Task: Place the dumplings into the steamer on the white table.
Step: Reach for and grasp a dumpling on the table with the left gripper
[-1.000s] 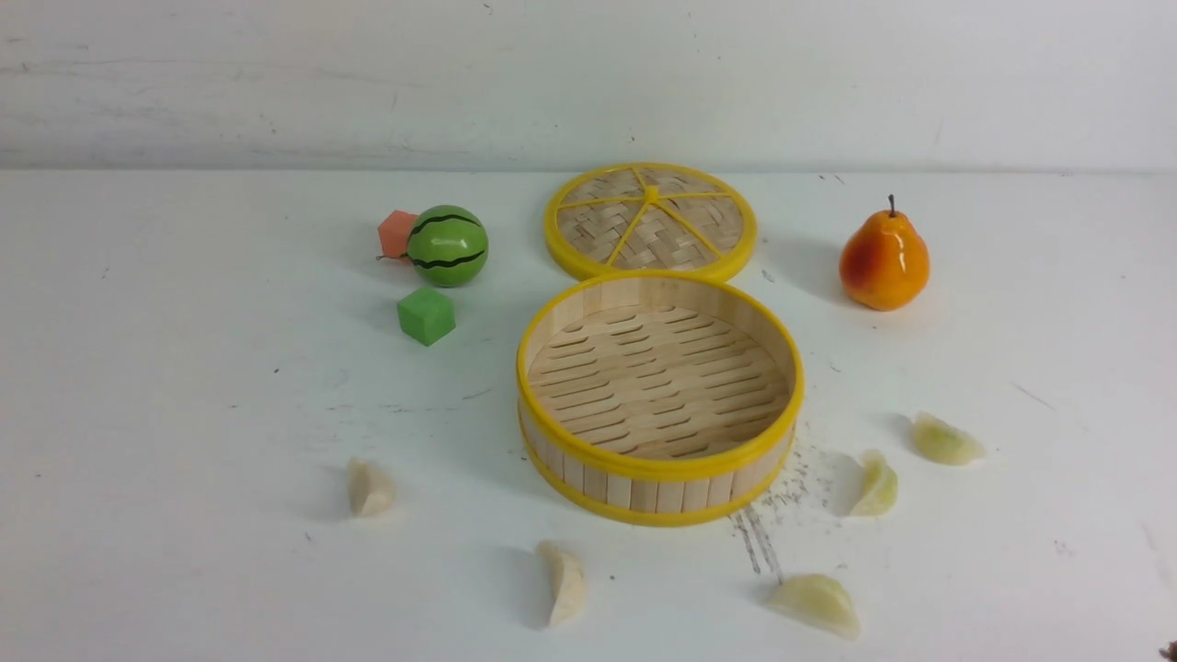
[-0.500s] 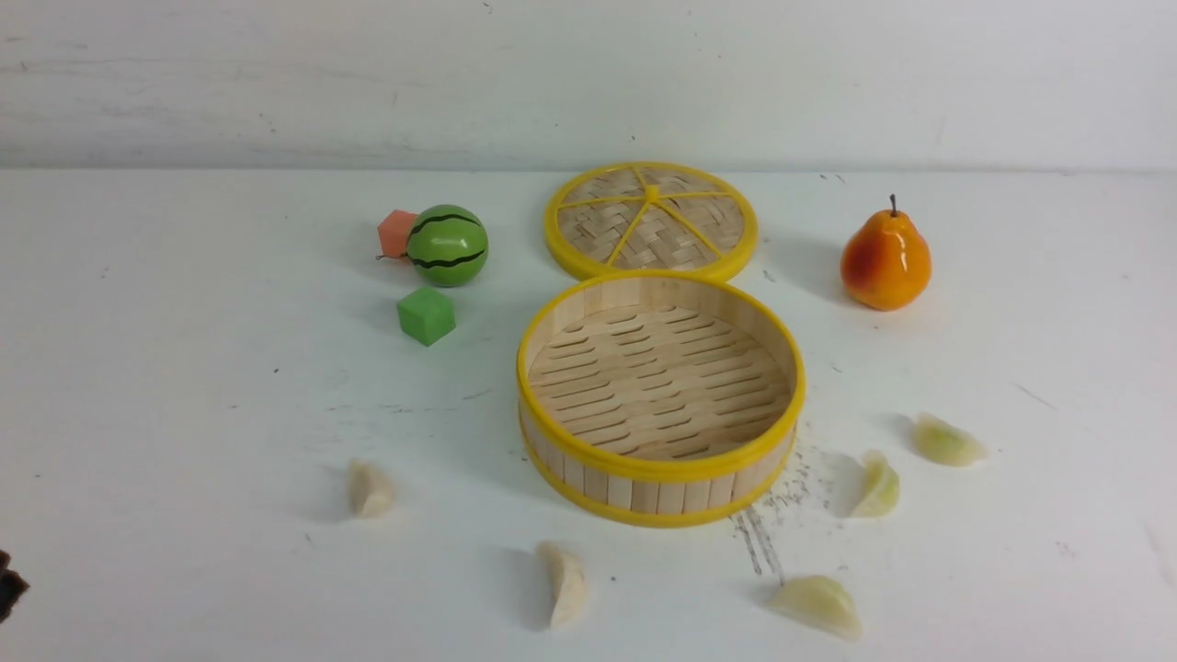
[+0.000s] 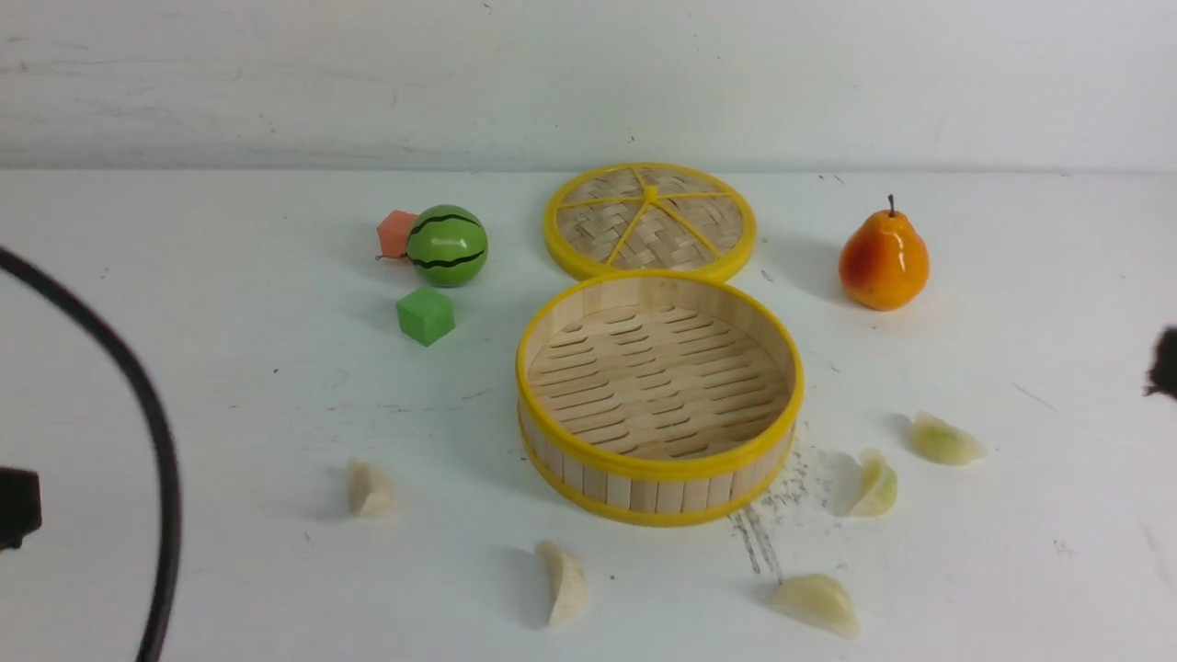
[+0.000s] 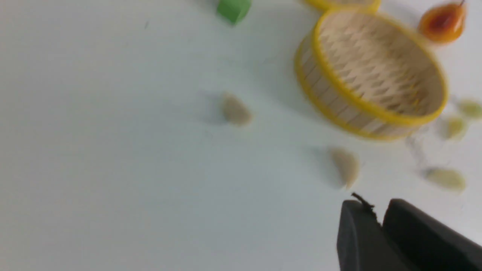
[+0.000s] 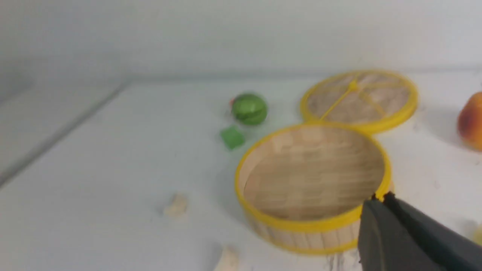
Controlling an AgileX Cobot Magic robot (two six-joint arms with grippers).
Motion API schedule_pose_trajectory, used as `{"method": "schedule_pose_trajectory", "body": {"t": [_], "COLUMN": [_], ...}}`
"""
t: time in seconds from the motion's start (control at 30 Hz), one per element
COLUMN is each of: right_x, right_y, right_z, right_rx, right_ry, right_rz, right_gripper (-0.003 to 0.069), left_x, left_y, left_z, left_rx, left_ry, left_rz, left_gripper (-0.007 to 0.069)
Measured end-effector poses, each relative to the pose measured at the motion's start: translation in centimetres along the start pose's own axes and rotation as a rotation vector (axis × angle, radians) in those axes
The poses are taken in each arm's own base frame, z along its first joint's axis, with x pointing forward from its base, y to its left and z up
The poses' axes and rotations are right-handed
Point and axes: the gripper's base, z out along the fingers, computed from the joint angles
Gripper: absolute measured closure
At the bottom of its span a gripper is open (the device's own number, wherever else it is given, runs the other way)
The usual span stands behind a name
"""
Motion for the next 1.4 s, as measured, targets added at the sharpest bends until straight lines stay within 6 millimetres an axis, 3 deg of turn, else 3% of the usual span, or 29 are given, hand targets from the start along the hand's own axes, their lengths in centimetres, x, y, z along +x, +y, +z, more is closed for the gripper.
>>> {"method": "schedule_pose_trajectory", "body": {"t": [0.07,0.3,0.5,0.63,0.67,0.7,0.8,0.83,0.9,0.97,1.17,1.4], "right_x": [-0.5,0.9,2.5,2.8,2.8,2.8,2.6,2.6,2.4,2.3,2.2,2.0], "right_y": [-0.3,0.0,1.0,1.2,1.2,1.2,1.3,1.3,1.4,1.5,1.7,1.7], "right_z": [1.5,6.8,7.9,7.8,7.8,7.8,7.4,7.4,7.1,6.9,6.8,6.9], "right_rx": [-0.052,-0.156,-0.150,-0.128,-0.127,-0.123,-0.123,-0.123,-0.124,-0.126,-0.135,-0.131], "right_ry": [0.127,0.529,0.681,0.713,0.714,0.713,0.697,0.697,0.685,0.675,0.664,0.639], "right_rz": [-0.026,-0.157,-0.248,-0.281,-0.282,-0.282,-0.289,-0.289,-0.292,-0.292,-0.280,-0.275], "right_gripper": [0.0676,0.0673,0.0670,0.0669,0.0669,0.0667,0.0664,0.0664,0.0662,0.0662,0.0658,0.0652], "left_x": [-0.7,-1.2,-3.1,-5.0,-5.1,-5.4,-6.1,-6.2,-6.7,-7.2,-7.5,-6.6], "left_y": [-0.1,-3.6,-5.5,-6.5,-6.6,-6.8,-6.4,-6.3,-5.3,-4.3,-1.8,-1.1], "left_z": [1.1,7.4,12.0,16.0,16.3,17.2,19.8,19.8,21.6,22.8,26.1,29.9], "left_rx": [-0.019,-0.003,-0.102,-0.160,-0.163,-0.177,-0.219,-0.220,-0.244,-0.254,-0.265,-0.255], "left_ry": [0.096,0.389,0.472,0.503,0.505,0.510,0.528,0.528,0.551,0.547,0.531,0.503], "left_rz": [0.042,0.274,0.240,0.183,0.179,0.141,0.054,0.050,-0.005,-0.048,-0.145,-0.155], "left_gripper": [0.0634,0.0638,0.0602,0.0392,0.0380,0.0295,0.0137,0.0127,0.0039,0.0009,0.0027,0.0115]}}
